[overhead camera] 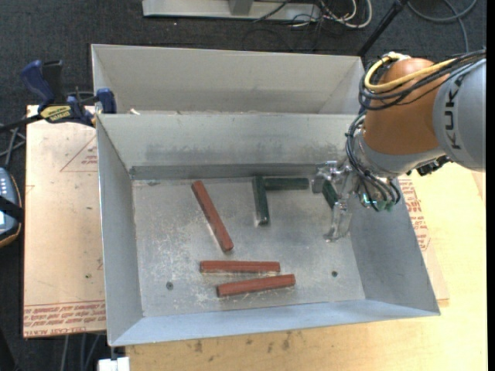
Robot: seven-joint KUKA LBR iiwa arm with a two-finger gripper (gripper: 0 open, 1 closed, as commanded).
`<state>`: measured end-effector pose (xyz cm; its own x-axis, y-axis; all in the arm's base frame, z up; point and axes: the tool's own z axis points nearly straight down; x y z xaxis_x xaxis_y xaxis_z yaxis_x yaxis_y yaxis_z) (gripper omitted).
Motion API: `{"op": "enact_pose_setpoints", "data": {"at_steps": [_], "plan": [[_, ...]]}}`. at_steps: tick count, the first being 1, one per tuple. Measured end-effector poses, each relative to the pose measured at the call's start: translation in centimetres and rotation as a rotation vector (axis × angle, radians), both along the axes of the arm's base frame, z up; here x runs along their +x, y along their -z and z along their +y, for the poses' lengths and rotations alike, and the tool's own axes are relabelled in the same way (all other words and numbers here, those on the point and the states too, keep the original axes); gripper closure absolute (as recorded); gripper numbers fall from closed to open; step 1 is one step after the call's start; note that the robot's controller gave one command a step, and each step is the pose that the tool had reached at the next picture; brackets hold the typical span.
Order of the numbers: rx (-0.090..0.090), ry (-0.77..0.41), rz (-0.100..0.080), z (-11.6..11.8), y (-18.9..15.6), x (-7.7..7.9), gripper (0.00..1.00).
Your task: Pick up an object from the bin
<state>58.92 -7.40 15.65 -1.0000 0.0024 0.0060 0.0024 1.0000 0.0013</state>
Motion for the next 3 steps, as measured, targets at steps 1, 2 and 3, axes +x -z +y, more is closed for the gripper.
{"op": "enact_pose_setpoints", "data": {"at_steps": [1, 2, 3], "plan": [[-0.001, -0.001, -0.007, 0.0, -0.5, 0.2, 0.00], [-0.001, 0.064, -0.011, 5.1, 4.1, -3.4, 0.00], [0.001, -0.026, 0.000, 8.4, 5.1, -4.0, 0.00]]}}
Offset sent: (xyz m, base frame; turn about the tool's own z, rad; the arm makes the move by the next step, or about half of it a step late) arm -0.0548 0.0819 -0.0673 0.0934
